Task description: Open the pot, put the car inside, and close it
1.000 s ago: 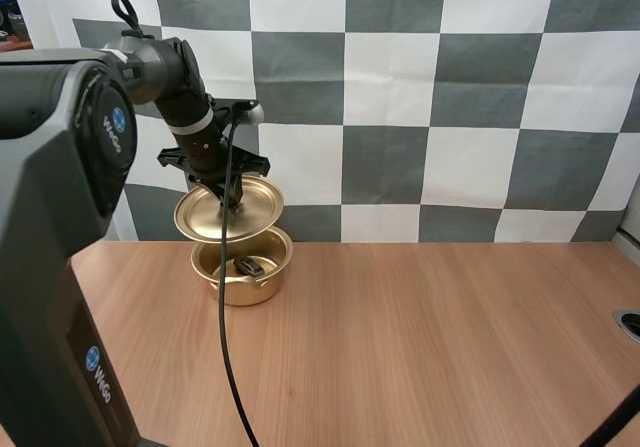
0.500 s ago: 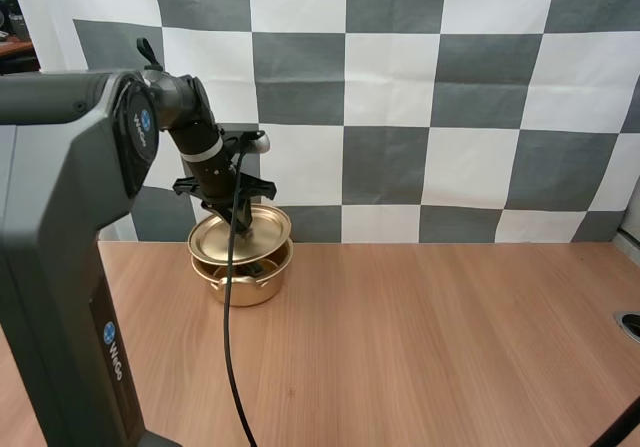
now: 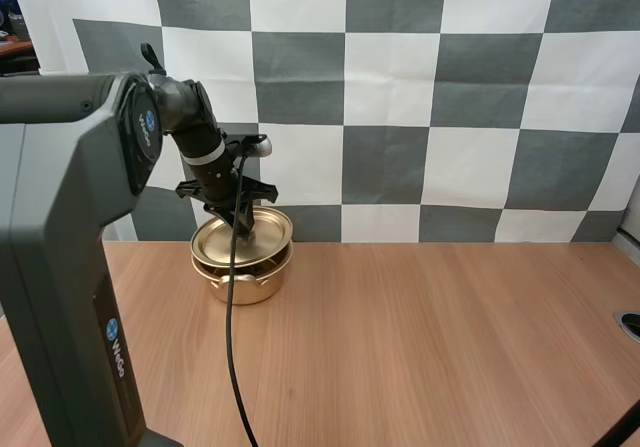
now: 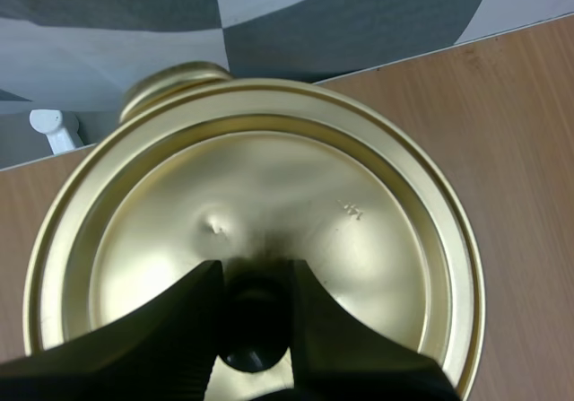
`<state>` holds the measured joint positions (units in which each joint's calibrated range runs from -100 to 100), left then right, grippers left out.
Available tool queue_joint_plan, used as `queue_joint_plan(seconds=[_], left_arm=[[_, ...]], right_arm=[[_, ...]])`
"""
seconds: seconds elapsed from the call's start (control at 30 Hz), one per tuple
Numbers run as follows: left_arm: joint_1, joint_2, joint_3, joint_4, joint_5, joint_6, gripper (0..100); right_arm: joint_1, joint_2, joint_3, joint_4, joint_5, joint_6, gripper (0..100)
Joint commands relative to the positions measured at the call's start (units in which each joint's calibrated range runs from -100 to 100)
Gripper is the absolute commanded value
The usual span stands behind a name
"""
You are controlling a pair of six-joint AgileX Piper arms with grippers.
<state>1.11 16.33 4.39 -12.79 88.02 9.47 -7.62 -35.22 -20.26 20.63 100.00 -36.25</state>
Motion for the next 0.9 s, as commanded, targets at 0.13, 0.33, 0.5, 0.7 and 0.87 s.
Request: queue_joint_plan(seconds=[0.13,0.33,0.5,0.7,0.87], left_arm=[[0.03,0.10,0.08,1.07,0.89,-0.29,0],[0.03,1.61,0.18,2.05,3.70,-0.53,0],[0.03,2.23,2.05,2.18,1.10,-0.53,0],[0.03,2.23,2.50,2.18,-0.30,-0.63,0],[0.03,2.23,2.50,2.18,-0.88,-2.35,7]], right_arm=[[0.01,-0.01,-0.06,0.04,0.00,0.06,100],[0.01,-0.01,-0.06,0.81,0.00,0.08,100],[0.01,-0.01,-0.06,1.27,0.00,0.08,100],[0.01,-0.01,-0.06,1.81,0.00,0.08,100],[0.01,-0.01,-0.06,1.81,0.00,0.08,100]])
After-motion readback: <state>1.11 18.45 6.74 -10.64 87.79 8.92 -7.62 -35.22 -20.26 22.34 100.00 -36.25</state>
